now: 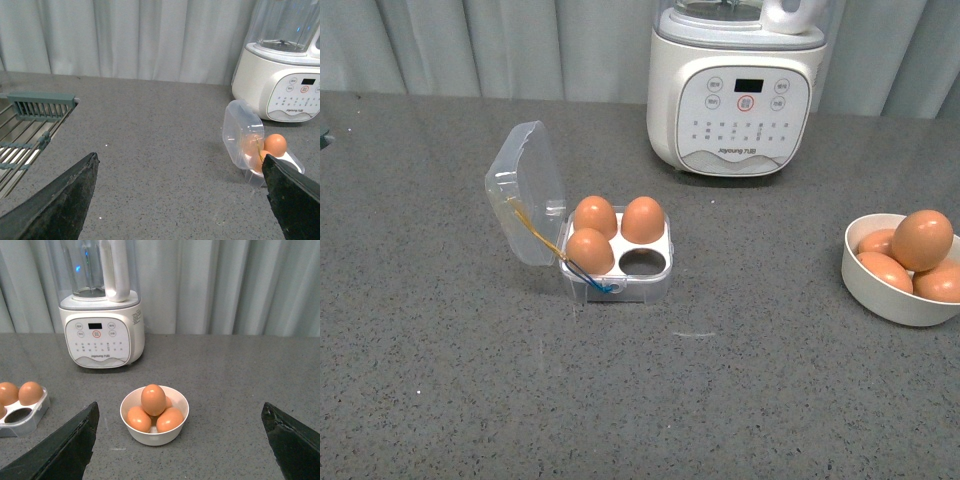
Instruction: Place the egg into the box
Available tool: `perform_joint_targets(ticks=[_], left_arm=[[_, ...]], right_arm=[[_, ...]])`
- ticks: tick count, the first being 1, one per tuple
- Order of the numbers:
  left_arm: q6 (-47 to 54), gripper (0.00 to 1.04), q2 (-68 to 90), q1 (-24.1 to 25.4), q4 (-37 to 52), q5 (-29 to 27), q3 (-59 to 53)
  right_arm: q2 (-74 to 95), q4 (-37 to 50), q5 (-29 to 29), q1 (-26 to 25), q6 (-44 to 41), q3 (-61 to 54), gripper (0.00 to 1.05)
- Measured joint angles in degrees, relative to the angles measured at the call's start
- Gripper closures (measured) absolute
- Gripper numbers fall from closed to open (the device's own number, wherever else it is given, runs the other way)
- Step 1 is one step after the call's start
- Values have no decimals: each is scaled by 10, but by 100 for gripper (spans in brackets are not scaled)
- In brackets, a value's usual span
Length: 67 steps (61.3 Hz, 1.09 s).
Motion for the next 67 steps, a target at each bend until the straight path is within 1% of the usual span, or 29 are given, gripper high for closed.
perform_joint_targets(ticks=[23, 24, 25, 26, 27, 28, 30, 33, 36, 40, 43, 46, 49, 55, 63, 67], left_arm=[[0, 7, 0, 0, 0, 0, 0], [0, 7, 0, 0, 0, 0, 0], [0, 7, 0, 0, 0, 0, 0], [0, 7, 0, 0, 0, 0, 0], [0, 7, 0, 0, 0, 0, 0], [0, 7, 0, 0, 0, 0, 0], [0, 7, 0, 0, 0, -1, 0], [0, 7, 0, 0, 0, 0, 0], [0, 7, 0, 0, 0, 0, 0], [0, 7, 0, 0, 0, 0, 0], [0, 7, 0, 0, 0, 0, 0], [0, 7, 0, 0, 0, 0, 0], [0, 7, 0, 0, 0, 0, 0], [0, 7, 0, 0, 0, 0, 0], [0, 7, 0, 0, 0, 0, 0], [0, 7, 0, 0, 0, 0, 0]], right_arm=[[0, 0, 0, 0, 0, 0, 9], [1, -1, 8, 1, -1, 0, 9], [7, -8, 31, 9, -5, 2, 9], [20, -17, 68, 12, -9, 7, 9], [24, -18, 76, 13, -9, 7, 9], [41, -16, 97, 14, -9, 10, 9], [74, -2, 105, 6, -10, 14, 9], [140, 40, 86, -16, -17, 19, 9], [236, 103, 47, -43, -28, 32, 9], [351, 181, -1, -64, -47, 52, 9], [435, 221, -37, -70, -65, 72, 9], [506, 242, -66, -72, -82, 90, 9], [559, 255, -83, -74, -92, 105, 9], [647, 263, -116, -79, -88, 145, 9], [744, 296, -151, -86, -86, 195, 9], [780, 299, -155, -87, -87, 212, 9]])
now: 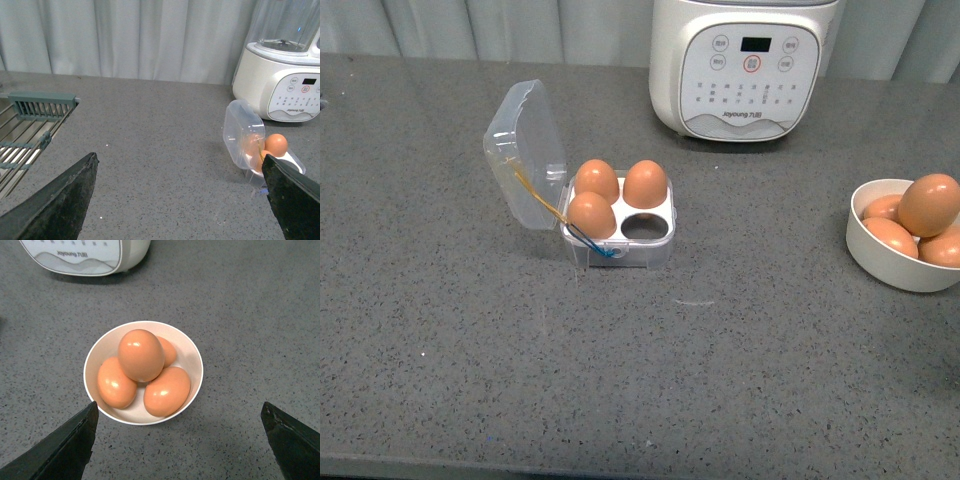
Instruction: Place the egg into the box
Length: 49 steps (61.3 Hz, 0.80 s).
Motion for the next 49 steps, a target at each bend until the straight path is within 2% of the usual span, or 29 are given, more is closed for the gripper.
perform_joint_targets(ticks=[49], left_arm=[[0, 7, 0, 0, 0, 0, 0]], right_arm=[[209, 7, -37, 23, -36, 132, 9]])
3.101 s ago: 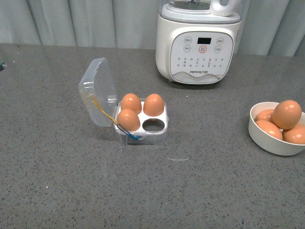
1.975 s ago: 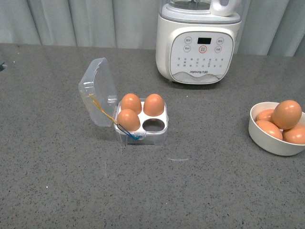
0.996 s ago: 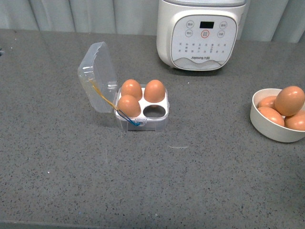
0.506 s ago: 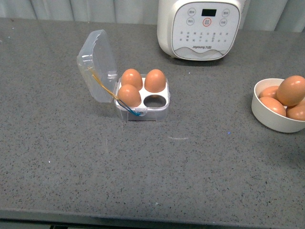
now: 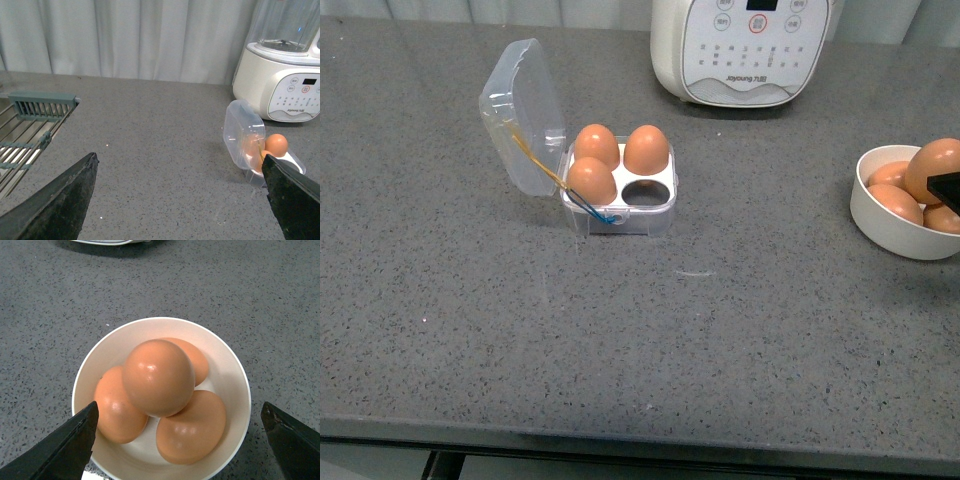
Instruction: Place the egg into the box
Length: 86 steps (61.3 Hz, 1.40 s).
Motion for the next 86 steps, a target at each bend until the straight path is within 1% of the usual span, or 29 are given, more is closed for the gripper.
perform_joint_targets(ticks=[18, 52, 56, 60, 62, 63, 65, 66, 72, 73, 77, 86], left_arm=[[0, 7, 0, 0, 0, 0, 0], [0, 7, 0, 0, 0, 0, 0], [0, 7, 0, 0, 0, 0, 0], [0, 7, 0, 0, 0, 0, 0], [0, 7, 0, 0, 0, 0, 0], [0, 7, 0, 0, 0, 0, 0], [0, 7, 0, 0, 0, 0, 0], [0, 7, 0, 0, 0, 0, 0], [0, 7, 0, 0, 0, 0, 0], [0, 7, 0, 0, 0, 0, 0], [0, 7, 0, 0, 0, 0, 0], [0, 7, 0, 0, 0, 0, 0]], right_arm=[[40, 6, -7, -2, -10, 39, 9], [82, 5, -10, 24, -20, 77, 9], [83, 6, -8, 25, -20, 77, 16], [83, 6, -8, 26, -20, 77, 27], [83, 6, -8, 26, -20, 77, 29], [83, 6, -8, 26, -20, 77, 34], [83, 7, -8, 26, -20, 77, 37], [83, 7, -8, 26, -20, 77, 41], [83, 7, -9, 26, -19, 77, 53], [83, 7, -9, 27, -19, 77, 57], [83, 7, -9, 27, -19, 77, 62], [83, 8, -9, 28, -19, 77, 62]])
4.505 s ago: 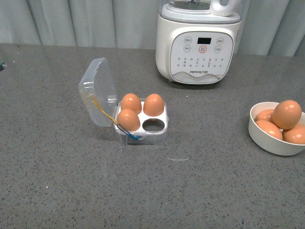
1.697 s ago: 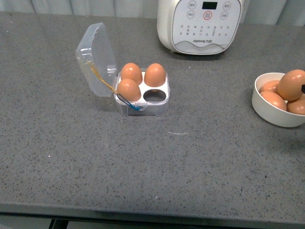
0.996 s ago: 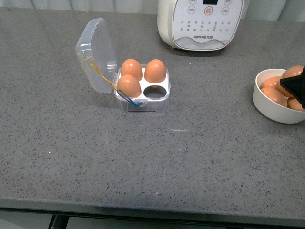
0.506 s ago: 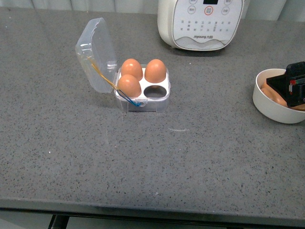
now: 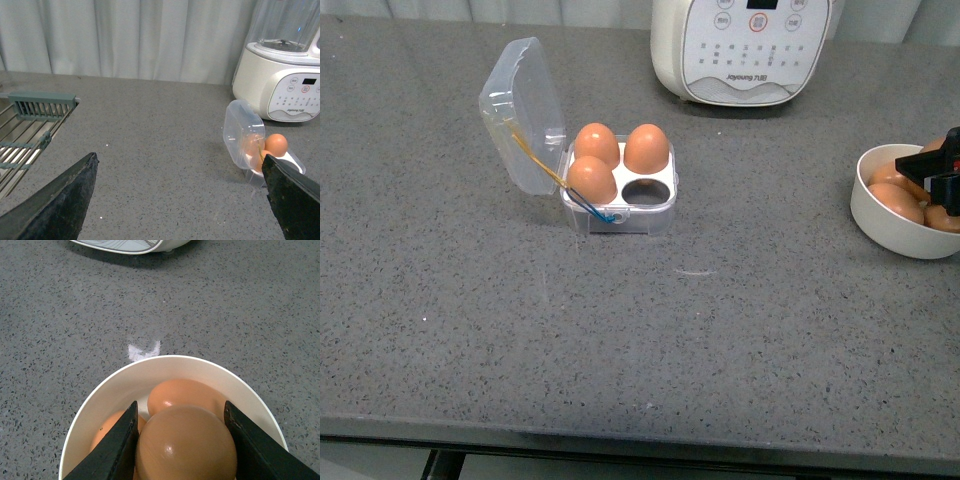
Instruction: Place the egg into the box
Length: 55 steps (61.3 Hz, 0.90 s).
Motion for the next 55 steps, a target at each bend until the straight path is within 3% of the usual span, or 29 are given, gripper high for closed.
perform_joint_targets(ticks=[16, 36, 55], left_arm=[[0, 7, 0, 0, 0, 0, 0], [0, 7, 0, 0, 0, 0, 0], [0, 7, 0, 0, 0, 0, 0]], right_arm=[[-59, -1, -10, 34, 37, 9, 62], [-54, -34, -24, 171, 83, 67, 62], [3, -42, -20, 253, 101, 112, 62]])
